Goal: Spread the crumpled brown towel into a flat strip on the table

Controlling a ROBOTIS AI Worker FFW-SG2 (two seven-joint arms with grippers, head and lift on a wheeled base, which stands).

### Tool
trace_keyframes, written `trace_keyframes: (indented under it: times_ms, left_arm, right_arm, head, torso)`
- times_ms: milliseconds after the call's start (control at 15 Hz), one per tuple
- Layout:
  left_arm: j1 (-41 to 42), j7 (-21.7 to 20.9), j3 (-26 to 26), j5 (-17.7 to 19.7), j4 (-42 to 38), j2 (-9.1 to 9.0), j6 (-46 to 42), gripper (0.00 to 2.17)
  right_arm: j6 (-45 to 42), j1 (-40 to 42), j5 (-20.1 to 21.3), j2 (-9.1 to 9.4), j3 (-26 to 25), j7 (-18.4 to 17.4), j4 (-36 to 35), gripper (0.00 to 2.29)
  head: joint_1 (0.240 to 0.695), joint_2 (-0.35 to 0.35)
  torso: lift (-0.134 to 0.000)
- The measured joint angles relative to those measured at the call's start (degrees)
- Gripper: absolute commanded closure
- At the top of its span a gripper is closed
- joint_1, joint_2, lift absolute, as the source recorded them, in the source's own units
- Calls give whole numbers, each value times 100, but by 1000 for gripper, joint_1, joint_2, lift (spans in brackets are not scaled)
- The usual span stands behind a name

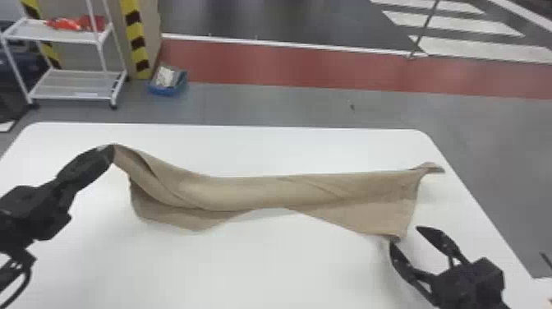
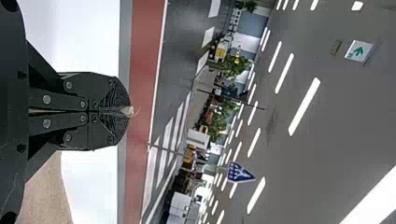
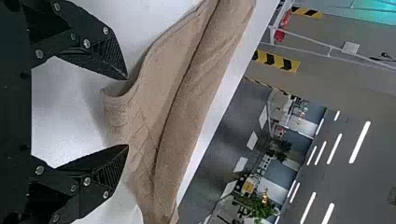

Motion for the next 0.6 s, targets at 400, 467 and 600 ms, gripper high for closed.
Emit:
trace_keyframes:
  times_ms: [400,467,600]
  left_arm:
    - [-5,-21,1,-10,38,15,-31,1798]
    - [-11,-22,5,-10,54,20,-31,1798]
    - [-16,-25,15,-10,72,26,-31,1798]
  right_arm:
    - [199,-75,289,8,72,-342,43,441]
    - [278,-112,312,5,50,-354,53,444]
    - [393,-186,335,-8,21,-407,123,535]
  head:
    - [695,-160]
    - [695,-164]
    - [695,-172]
  torso:
    - [-124]
    - [-124]
    - [-124]
